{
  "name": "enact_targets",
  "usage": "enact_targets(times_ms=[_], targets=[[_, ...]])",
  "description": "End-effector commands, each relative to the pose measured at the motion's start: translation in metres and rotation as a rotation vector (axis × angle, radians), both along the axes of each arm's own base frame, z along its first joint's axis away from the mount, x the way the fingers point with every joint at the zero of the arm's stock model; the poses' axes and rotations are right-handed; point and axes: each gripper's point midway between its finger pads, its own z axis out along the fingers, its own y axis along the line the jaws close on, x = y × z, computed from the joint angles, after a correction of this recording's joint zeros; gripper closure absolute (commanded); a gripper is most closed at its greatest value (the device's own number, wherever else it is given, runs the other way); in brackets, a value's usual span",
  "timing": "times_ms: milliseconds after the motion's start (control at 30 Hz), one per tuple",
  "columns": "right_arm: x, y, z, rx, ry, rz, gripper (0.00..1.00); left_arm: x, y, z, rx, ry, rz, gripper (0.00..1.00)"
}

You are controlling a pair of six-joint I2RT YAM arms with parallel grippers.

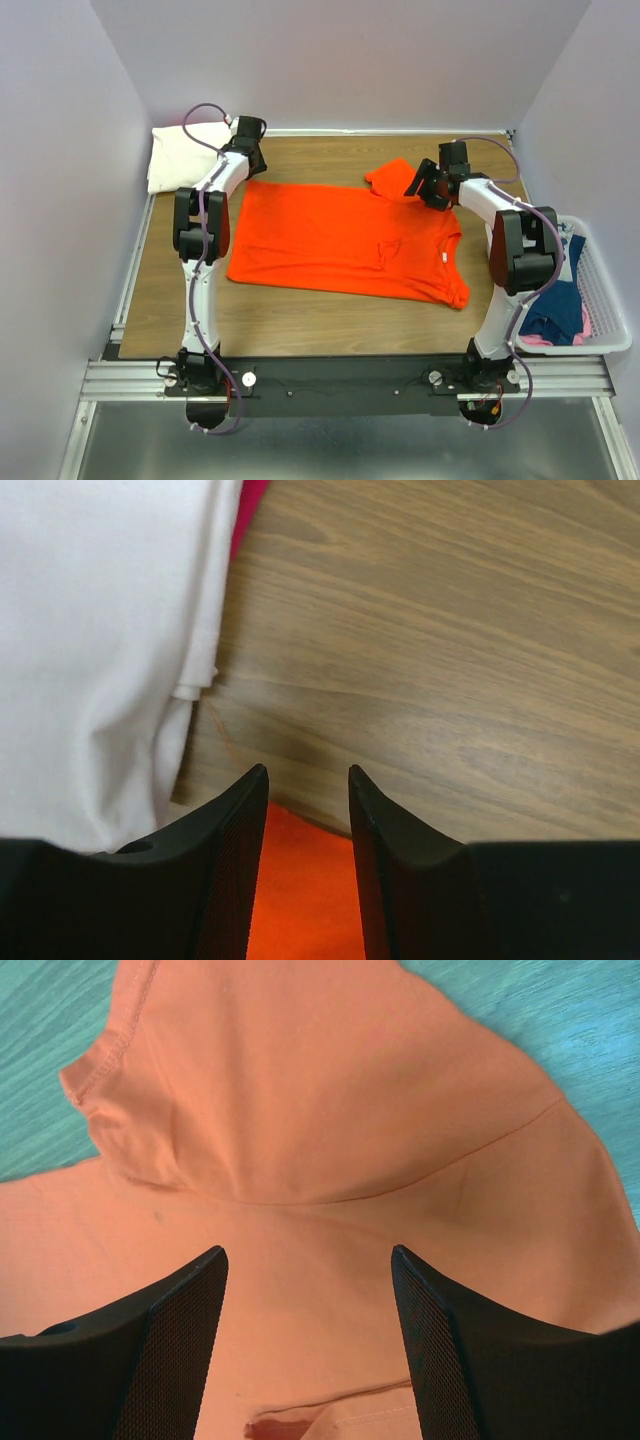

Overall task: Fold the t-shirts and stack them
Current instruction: Fold the tshirt

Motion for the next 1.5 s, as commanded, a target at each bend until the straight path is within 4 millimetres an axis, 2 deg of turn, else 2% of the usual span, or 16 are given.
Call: enact_targets(times_ms=[0, 800, 1133, 1267, 1367, 1433, 1467], targets=[[0.011, 0.004, 0.013, 0.002, -0.043, 0.019, 0.27, -0.006, 0.003, 0.021, 0.049, -0.008, 0.028, 0.54], [0.009, 0.002, 0.005, -0.007, -0.026, 0.013, 0.27, -0.017, -0.005, -0.016, 0.045, 0.079, 0.054, 0.58], [0.009, 0.002, 0.004, -0.008, -0.024, 0.011, 0.27, -0.020, -0.005, -0.025, 0.056, 0.101, 0.048, 0.64], [0.011, 0.001, 0.001, -0.010, -0.020, 0.004, 0.27, -0.020, -0.005, -0.026, 0.061, 0.102, 0.049, 0.78], [0.016, 0.000, 0.002, -0.015, -0.028, -0.001, 0.27, -0.020, -0.003, -0.024, 0.072, 0.099, 0.052, 0.94], [0.019, -0.001, -0.001, -0.029, -0.026, 0.001, 0.27, -0.021, -0.001, -0.024, 0.077, 0.102, 0.055, 1.00], [0.024, -0.003, 0.004, -0.042, -0.042, -0.004, 0.27, -0.021, 0.001, -0.023, 0.085, 0.101, 0.060, 1.00]])
